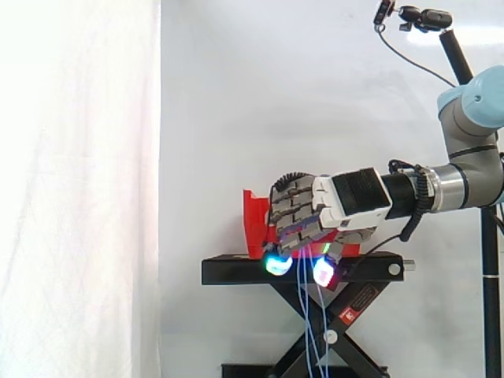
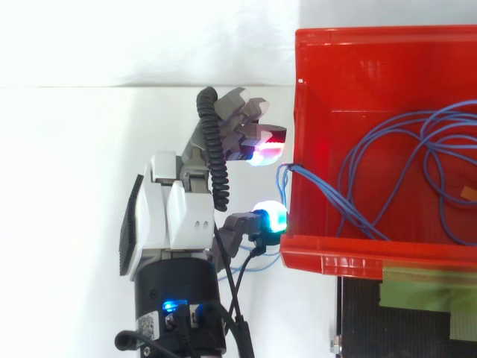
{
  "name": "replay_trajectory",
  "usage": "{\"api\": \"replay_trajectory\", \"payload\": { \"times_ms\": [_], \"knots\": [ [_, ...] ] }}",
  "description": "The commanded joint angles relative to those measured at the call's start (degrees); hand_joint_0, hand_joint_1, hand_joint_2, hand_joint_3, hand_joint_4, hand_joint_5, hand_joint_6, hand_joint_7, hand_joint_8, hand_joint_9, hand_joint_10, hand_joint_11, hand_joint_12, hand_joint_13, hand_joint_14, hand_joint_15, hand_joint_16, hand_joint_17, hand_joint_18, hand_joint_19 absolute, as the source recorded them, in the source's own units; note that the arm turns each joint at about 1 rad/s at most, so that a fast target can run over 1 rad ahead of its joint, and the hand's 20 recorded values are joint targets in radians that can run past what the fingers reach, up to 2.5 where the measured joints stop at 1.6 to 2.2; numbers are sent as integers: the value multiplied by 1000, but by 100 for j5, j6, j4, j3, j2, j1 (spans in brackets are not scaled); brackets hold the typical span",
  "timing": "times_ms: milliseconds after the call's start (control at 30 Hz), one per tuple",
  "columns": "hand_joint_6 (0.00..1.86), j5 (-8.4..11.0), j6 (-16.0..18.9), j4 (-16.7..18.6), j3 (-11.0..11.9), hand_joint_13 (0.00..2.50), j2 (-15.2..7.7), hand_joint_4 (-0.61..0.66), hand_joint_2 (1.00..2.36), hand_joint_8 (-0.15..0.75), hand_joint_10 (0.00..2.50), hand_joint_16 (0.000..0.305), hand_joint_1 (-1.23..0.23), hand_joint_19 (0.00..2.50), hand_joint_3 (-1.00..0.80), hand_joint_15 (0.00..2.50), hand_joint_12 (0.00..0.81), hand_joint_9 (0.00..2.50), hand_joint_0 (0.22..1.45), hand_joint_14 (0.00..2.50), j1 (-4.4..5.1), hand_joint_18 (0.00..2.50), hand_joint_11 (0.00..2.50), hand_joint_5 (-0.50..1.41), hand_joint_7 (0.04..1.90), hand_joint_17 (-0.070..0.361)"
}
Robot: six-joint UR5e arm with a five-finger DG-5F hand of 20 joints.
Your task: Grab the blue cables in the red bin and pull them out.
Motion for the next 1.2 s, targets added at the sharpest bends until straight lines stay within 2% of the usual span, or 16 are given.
{"api": "replay_trajectory", "payload": {
  "times_ms": [0,767,967,1167],
  "knots": [
    [13,-8,-14,-14,38,682,2,73,1000,235,26,48,-979,443,-1000,480,338,862,723,21,1,482,801,777,672,108],
    [10,-17,-58,-14,55,690,2,60,1000,236,26,48,-986,441,-1000,489,336,882,728,19,-8,490,801,863,785,108],
    [15,-17,-58,21,55,693,-7,102,1000,236,26,48,-988,442,-1000,489,338,885,722,20,-8,495,795,801,643,108],
    [16,-17,-58,109,55,693,-7,113,1000,234,27,48,-988,438,-1000,484,339,878,719,19,10,491,791,788,606,109]
  ]
}}
